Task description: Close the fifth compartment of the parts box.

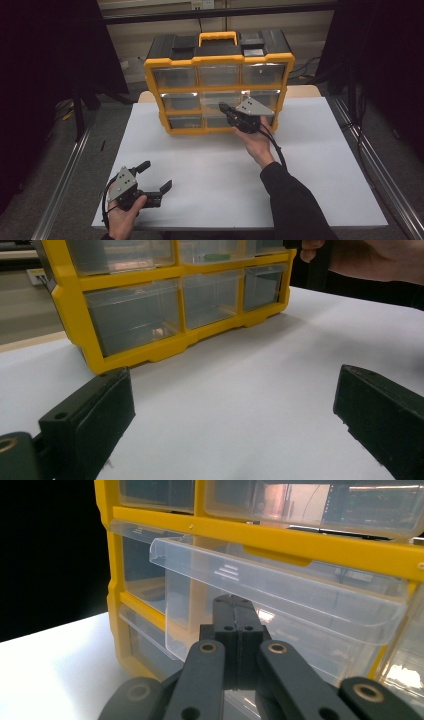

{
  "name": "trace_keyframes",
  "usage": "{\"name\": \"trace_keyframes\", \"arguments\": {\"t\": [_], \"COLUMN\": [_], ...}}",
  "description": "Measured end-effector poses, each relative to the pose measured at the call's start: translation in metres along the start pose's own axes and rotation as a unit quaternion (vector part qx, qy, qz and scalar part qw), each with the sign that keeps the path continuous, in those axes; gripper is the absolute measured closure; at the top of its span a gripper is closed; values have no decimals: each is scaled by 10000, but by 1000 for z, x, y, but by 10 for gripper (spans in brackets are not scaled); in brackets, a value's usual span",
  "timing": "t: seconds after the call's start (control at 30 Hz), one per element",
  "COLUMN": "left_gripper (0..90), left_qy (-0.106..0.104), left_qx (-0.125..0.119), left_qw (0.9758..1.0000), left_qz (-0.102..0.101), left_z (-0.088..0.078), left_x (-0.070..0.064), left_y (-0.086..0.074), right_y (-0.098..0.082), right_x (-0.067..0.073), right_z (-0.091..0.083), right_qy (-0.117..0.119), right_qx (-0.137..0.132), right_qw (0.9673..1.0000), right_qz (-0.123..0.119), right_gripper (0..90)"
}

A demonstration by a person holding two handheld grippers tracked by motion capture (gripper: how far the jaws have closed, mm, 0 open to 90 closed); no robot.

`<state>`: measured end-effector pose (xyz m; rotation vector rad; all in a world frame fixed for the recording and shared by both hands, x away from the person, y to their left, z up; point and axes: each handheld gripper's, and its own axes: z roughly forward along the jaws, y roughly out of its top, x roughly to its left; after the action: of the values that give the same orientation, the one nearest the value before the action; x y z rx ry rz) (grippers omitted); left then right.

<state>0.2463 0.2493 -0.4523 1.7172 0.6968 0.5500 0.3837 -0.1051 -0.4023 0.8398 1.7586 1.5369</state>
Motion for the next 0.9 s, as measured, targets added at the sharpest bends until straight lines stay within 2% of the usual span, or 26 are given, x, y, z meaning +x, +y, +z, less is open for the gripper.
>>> {"name": "trace_keyframes", "arguments": {"t": [0.2, 0.27, 0.3, 0.57, 0.9], "left_gripper": [29, 29, 29, 29, 29], "left_qy": [-33, -28, -34, 8, -21], "left_qx": [-15, -64, -17, 2, 51], "left_qw": [10000, 10000, 10000, 10000, 10000], "left_qz": [16, -53, 13, 3, -25], "left_z": [0, 0, 0, 1, 3], "left_x": [1, 0, 0, 0, 0], "left_y": [0, 0, 0, 0, -1], "right_y": [2, 2, 2, 2, 2], "right_x": [-3, -3, -4, -9, -14], "right_z": [3, 4, 5, 11, 18], "right_qy": [-43, -47, -52, -203, -272], "right_qx": [10, 16, 23, 10, 51], "right_qw": [10000, 10000, 10000, 9998, 9996], "right_qz": [-3, 12, 1, 11, 81], "right_gripper": [900, 900, 900, 900, 900]}}
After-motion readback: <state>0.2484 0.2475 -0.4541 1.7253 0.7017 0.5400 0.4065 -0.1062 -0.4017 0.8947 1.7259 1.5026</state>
